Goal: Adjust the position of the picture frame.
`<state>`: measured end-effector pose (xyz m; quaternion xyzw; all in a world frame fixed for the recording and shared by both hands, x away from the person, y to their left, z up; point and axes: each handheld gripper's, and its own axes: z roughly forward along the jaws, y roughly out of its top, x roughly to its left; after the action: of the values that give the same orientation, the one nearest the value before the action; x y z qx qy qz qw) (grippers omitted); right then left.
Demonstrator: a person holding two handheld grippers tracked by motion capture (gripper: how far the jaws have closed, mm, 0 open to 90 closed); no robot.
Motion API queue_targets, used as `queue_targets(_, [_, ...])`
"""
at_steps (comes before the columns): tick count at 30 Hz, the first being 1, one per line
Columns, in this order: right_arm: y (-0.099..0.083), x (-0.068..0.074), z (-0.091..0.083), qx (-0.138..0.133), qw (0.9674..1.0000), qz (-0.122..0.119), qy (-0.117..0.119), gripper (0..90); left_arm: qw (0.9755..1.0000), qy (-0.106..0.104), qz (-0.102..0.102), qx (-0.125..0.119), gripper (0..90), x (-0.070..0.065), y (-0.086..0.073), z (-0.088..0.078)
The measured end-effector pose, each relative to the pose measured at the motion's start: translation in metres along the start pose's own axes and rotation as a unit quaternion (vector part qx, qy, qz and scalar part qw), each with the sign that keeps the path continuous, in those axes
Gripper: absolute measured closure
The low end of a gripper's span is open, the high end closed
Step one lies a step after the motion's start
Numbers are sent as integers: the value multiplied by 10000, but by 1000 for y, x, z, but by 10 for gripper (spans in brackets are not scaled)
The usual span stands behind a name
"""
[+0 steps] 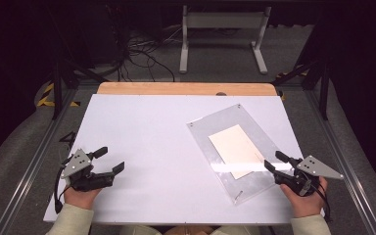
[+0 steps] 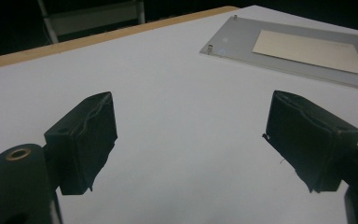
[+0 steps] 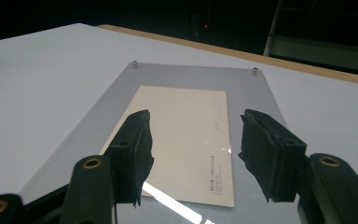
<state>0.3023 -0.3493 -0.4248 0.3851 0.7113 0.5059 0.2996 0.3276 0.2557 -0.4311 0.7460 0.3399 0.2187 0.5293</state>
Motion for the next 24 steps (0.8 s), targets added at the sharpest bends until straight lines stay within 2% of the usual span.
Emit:
queue_targets(11, [2, -12, -12, -51, 9996, 114, -267, 450, 10000, 11, 32, 55, 171, -1, 0, 2])
queue_targets(16, [2, -13, -13, -6, 9995, 147, -270, 460, 9999, 11, 60, 92, 171, -1, 0, 2])
queue_targets(19, [4, -12, -14, 85, 9988, 124, -462, 468, 10000, 4, 31, 62, 172, -1, 0, 2])
queue_targets(22, [4, -19, -20, 77, 9975, 103, -701, 469, 9999, -4, -25, 103, 173, 0, -2, 3])
queue_targets(24, [3, -27, -24, 38, 9960, 291, -842, 468, 9999, 14, -55, 120, 174, 1, -2, 4])
